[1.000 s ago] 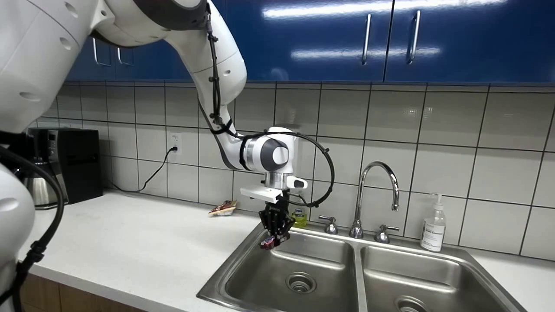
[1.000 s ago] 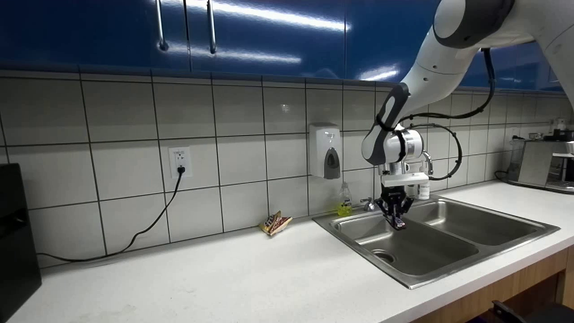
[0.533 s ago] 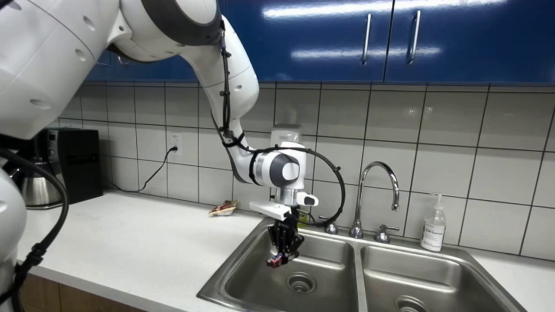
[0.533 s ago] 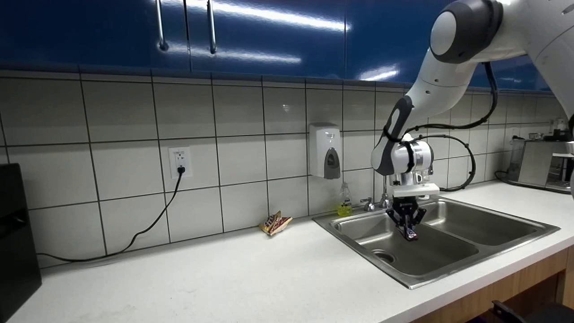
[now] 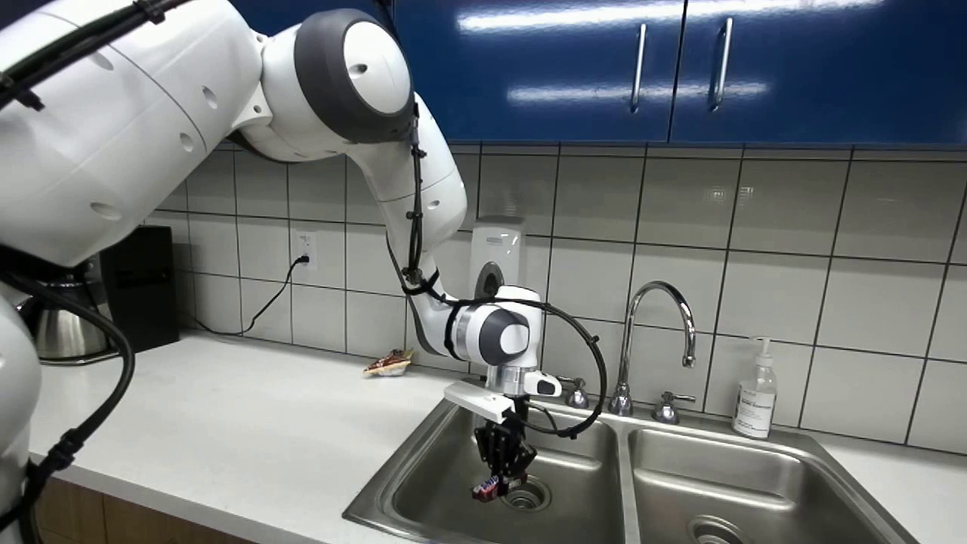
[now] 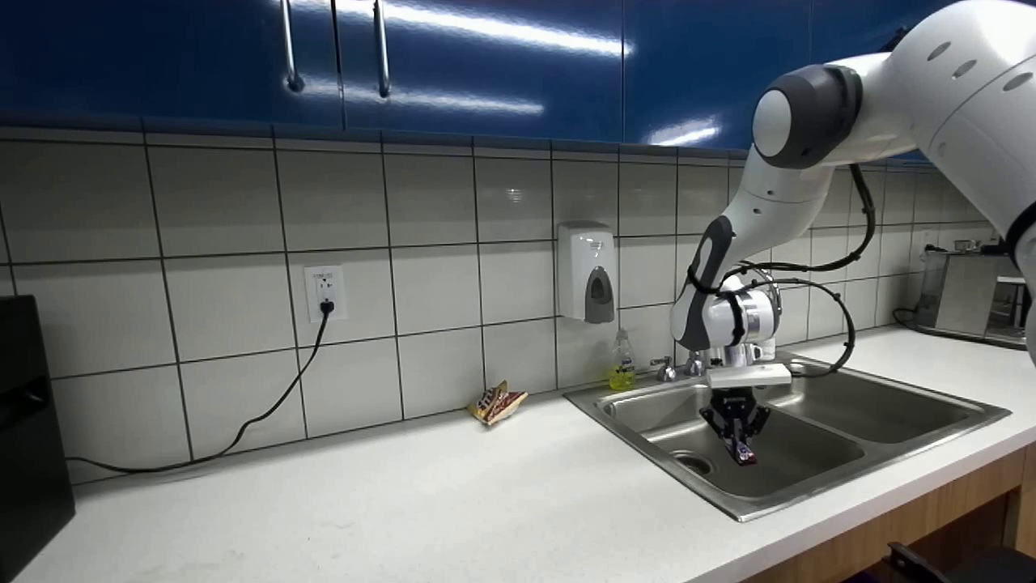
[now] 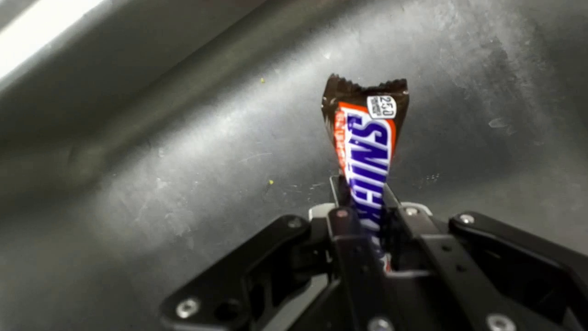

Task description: Put the candy bar into the sink

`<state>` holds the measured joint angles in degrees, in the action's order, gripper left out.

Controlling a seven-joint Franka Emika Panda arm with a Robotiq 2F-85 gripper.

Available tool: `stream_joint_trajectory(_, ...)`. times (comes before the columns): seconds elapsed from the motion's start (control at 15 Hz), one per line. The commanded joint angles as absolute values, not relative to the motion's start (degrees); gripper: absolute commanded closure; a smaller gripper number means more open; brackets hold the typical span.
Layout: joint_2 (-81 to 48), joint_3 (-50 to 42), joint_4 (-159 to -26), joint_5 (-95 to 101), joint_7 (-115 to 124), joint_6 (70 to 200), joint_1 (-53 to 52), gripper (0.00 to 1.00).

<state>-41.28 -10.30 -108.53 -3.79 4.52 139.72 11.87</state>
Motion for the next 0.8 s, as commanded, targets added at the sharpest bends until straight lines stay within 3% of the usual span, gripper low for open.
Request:
stream_joint_trajectory(0.0, -45.3, -8.6, -103.8, -5.9, 3.7, 139.7, 13.8, 0.96)
stream_joint_trajectory(0.73, -52.5, -8.1, -99.4, -8.3, 3.4, 139.7, 15.7, 0.96)
